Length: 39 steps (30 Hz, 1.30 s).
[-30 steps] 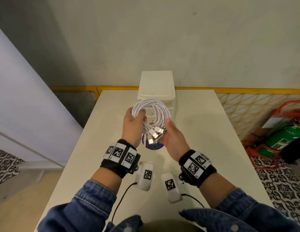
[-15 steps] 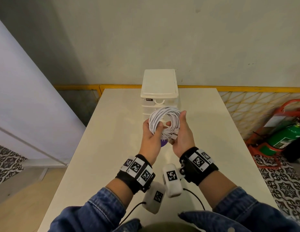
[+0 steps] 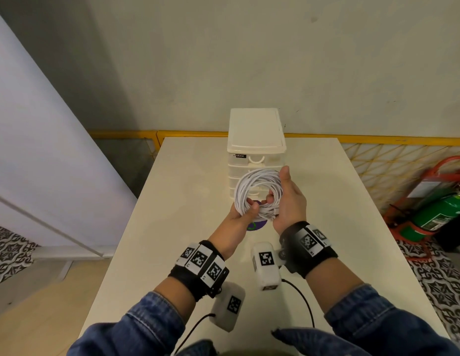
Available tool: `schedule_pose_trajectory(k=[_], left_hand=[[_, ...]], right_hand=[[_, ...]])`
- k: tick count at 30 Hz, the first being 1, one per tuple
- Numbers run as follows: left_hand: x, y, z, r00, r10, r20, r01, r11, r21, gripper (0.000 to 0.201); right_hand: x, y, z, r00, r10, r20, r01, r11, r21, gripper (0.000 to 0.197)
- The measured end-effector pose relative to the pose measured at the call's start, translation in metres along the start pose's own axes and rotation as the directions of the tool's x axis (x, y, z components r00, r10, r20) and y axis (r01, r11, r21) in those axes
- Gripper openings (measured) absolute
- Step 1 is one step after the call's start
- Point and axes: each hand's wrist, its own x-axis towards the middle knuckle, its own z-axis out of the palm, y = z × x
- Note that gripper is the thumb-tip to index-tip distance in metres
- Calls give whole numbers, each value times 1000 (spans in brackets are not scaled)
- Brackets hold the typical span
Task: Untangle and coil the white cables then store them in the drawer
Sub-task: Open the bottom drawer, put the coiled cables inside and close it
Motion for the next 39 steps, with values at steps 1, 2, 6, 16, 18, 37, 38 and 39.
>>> schedule_pose_trajectory(k=[1, 2, 6, 16, 18, 37, 38, 39], left_hand=[[3, 1, -6, 1000, 1, -13, -1, 1000, 9, 39], [5, 2, -13, 999, 19, -44, -19, 1000, 8, 44], [11, 17, -32, 971, 87, -224, -94, 995, -20, 65], [11, 0, -36, 960, 142, -241, -148, 989, -10, 4], [15, -5, -34, 965, 122, -232, -128, 992, -10, 6], [133, -32, -29, 828, -491, -273, 404, 858, -319, 18], [141, -35, -27, 806, -523, -278, 431, 840, -330, 18], [150, -38, -23, 791, -543, -281, 449, 828, -337, 18]], right_hand=[[0, 2, 1, 1000, -21, -11, 21, 999, -43, 41], [1, 4, 2, 999, -47, -16, 45, 994, -95, 35], [-5, 12, 8, 997, -63, 49, 74, 965, -253, 24], [-20, 28, 19, 998, -61, 28, 67, 925, -374, 35], [-17, 31, 16, 999, -49, -5, 43, 922, -384, 35], [129, -92, -10, 879, -139, 457, 467, 57, -882, 41], [135, -93, -8, 874, -95, 477, 481, 26, -876, 41], [142, -92, -8, 871, -42, 490, 491, -1, -871, 41]])
